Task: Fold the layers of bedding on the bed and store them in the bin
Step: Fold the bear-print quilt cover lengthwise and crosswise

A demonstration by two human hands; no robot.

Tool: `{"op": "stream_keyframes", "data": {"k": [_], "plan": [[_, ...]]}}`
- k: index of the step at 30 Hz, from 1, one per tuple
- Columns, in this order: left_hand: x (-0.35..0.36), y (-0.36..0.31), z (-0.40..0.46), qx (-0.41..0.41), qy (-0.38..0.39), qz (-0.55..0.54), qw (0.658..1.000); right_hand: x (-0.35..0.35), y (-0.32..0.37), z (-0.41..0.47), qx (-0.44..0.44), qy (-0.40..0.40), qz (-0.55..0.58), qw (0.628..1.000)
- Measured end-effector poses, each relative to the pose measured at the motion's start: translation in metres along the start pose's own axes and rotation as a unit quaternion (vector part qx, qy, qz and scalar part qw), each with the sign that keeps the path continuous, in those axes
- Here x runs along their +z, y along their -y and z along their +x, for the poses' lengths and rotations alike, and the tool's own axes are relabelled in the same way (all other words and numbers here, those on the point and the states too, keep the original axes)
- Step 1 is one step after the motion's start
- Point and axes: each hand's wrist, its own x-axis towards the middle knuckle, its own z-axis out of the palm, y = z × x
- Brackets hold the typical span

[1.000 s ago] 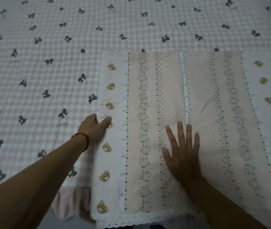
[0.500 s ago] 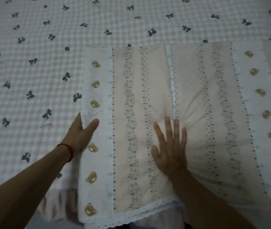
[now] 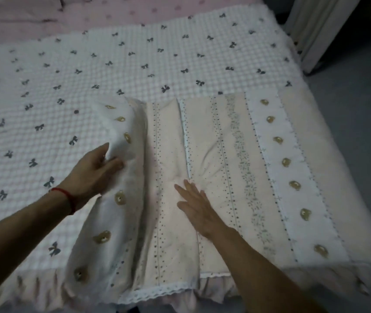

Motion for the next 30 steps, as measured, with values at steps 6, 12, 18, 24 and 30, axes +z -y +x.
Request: {"op": "stream_keyframes", "data": {"k": [6,12,18,24,30], "plan": [[0.083,-0.112,0.009,0.113,-0.035,0.184,0.976,-0.091,0.04,-0.072,0.051,-0.022,0.334,0.941],[0.222,-0.193,0.018,0.109,0.039,0.074,0.991,-0.178,0.029,-0.118,0.006,-0.134,0.463,0.876],[0.3,-0.125,0.011,0.035,0.181,0.164,0.969,-0.228,-0.085,-0.147,0.177,-0.163,0.333,0.912],[0.254,-0.013,-0.046,0.001,0.074,0.319,0.945,-0.2,-0.117,-0.184,0.241,-0.1,0.29,0.921],[0.247,0.013,-0.12,-0.175,0.123,-0.061,0.975,-0.181,-0.111,-0.196,0.217,-0.166,0.212,0.938]]}}
